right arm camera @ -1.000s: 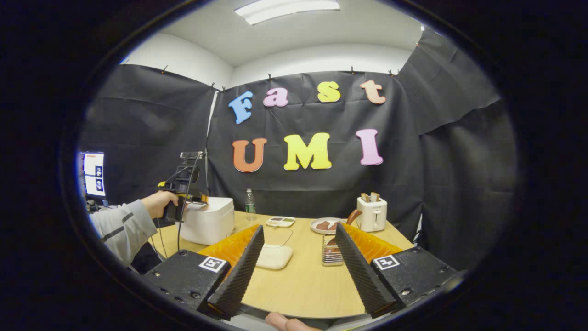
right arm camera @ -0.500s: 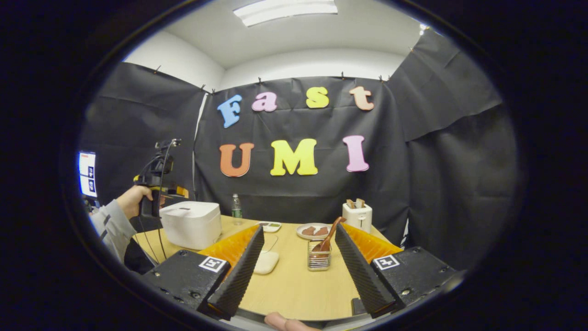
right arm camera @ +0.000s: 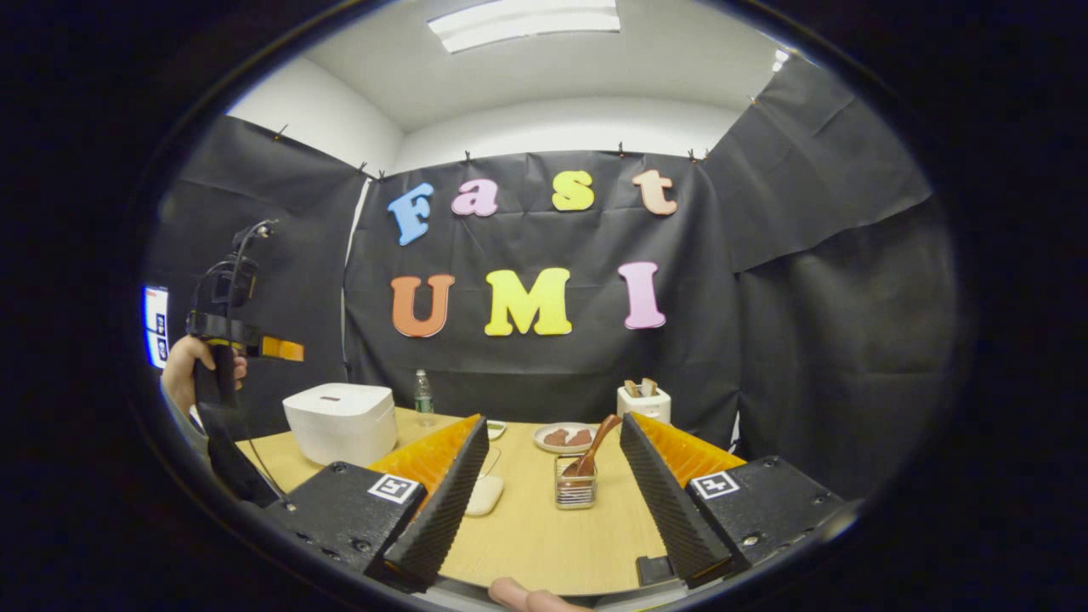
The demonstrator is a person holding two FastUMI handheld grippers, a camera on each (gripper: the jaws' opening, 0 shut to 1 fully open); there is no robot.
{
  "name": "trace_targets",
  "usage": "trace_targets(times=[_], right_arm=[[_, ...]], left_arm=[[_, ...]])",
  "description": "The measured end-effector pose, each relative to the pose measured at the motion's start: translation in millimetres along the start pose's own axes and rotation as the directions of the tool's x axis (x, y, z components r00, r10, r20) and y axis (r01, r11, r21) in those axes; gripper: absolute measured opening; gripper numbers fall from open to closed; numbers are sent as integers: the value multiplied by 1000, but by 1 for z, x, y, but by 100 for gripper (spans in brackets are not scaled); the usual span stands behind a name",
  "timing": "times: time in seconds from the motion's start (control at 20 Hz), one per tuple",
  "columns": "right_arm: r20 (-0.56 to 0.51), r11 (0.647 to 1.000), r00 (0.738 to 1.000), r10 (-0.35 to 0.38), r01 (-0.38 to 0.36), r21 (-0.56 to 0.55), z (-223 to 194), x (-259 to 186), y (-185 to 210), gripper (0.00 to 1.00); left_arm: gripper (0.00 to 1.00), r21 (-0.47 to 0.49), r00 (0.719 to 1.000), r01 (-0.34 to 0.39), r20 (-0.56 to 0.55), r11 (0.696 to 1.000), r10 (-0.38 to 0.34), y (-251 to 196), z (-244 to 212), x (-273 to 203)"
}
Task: Close the left gripper, press the button to open the rice cooker; take a wooden spoon from the chopstick holder with the right hand, scoop a spoonful of rice and pour it into the rice cooker, then put the wooden spoon back into the chopstick holder.
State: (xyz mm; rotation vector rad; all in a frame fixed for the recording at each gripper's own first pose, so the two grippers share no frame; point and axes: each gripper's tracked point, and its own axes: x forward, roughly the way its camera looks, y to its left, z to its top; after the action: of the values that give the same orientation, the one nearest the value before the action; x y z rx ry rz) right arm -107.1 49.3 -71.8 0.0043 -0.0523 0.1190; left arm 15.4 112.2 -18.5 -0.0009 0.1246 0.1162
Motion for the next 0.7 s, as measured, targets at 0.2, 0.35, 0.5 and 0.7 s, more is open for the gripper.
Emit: trace_targets(times=[0.2, 0.35, 0.5, 0.7], right_arm=[[6, 1000, 1000, -13, 13, -1, 5, -3, -4, 100], [0, 1000, 1000, -19, 19, -5, 5, -4, -4, 100], [-6, 1000, 1000, -22, 22, -6, 3, -5, -6, 100], [6, 1000, 1000, 21, -21, 5, 8, -13, 2, 93]], left_arm=[[94, 5, 997, 46, 60, 999, -46, -18, 0, -50], [94, 36, 991, 44, 125, 998, -49, -25, -4, -83], [94, 43, 988, 57, 143, 997, -63, -40, -19, -107], [94, 30, 986, 58, 152, 998, -62, -49, -37, -130]])
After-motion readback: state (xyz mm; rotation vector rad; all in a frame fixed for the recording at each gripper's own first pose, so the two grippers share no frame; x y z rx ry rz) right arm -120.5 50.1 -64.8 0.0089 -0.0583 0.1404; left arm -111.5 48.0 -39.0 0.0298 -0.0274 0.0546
